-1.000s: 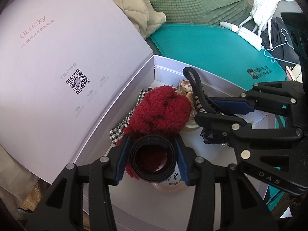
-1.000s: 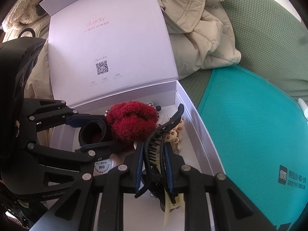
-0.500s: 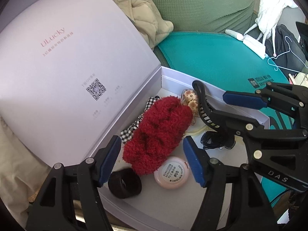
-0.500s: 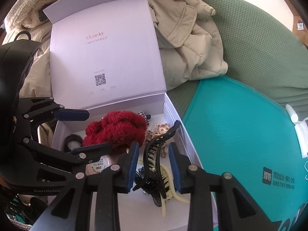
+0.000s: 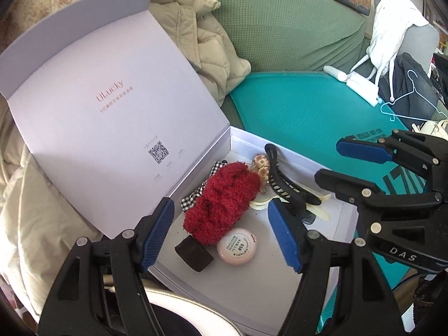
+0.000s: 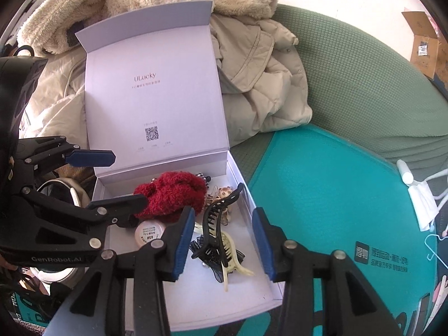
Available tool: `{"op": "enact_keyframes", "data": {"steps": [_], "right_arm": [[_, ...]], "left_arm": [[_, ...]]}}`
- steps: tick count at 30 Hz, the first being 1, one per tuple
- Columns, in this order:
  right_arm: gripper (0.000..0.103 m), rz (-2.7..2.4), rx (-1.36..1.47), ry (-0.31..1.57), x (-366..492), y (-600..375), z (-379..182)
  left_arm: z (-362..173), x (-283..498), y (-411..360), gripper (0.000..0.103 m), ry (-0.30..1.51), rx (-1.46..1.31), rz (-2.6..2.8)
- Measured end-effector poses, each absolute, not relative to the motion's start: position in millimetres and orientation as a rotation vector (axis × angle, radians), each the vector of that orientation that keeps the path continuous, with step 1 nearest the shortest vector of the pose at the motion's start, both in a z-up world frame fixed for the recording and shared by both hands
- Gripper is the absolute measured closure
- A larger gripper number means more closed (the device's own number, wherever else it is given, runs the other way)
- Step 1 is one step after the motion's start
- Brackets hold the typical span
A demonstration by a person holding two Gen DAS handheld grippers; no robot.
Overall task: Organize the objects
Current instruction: 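Withdraw both open tools up and away from the box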
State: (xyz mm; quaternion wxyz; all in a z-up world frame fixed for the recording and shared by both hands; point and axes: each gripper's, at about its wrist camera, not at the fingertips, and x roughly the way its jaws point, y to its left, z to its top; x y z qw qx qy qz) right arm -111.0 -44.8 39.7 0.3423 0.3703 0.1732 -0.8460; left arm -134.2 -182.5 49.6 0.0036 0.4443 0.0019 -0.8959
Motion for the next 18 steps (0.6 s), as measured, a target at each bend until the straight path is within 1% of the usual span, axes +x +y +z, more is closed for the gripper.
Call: {"op": "enact_keyframes", "data": {"steps": [12,13,15,18], "right_arm": [[0.059,-2.257,0.947,0.445,-89.5,-20.3,76.2],[0.059,-2.262,0.942,0.440,-86.4,-17.0,78.6],[0.054,-2.274,0.929,0.428,-82.3,-11.8,84.5],[0.052,-2.289,0.908,0.417,-74.2,-4.2,93.3]], "left_arm": [[109.3,-88.5,-167.6,0.034,-0.044,1.268,-2.839],[114.8,-84.0,-166.9,0.033,-0.045,1.257,-2.841],[123.9,-76.5,-165.0,0.031,-0.045,1.237,-2.843],[138.4,-60.3,-163.3,0.030,-0.041,1.195,-2.845]]}}
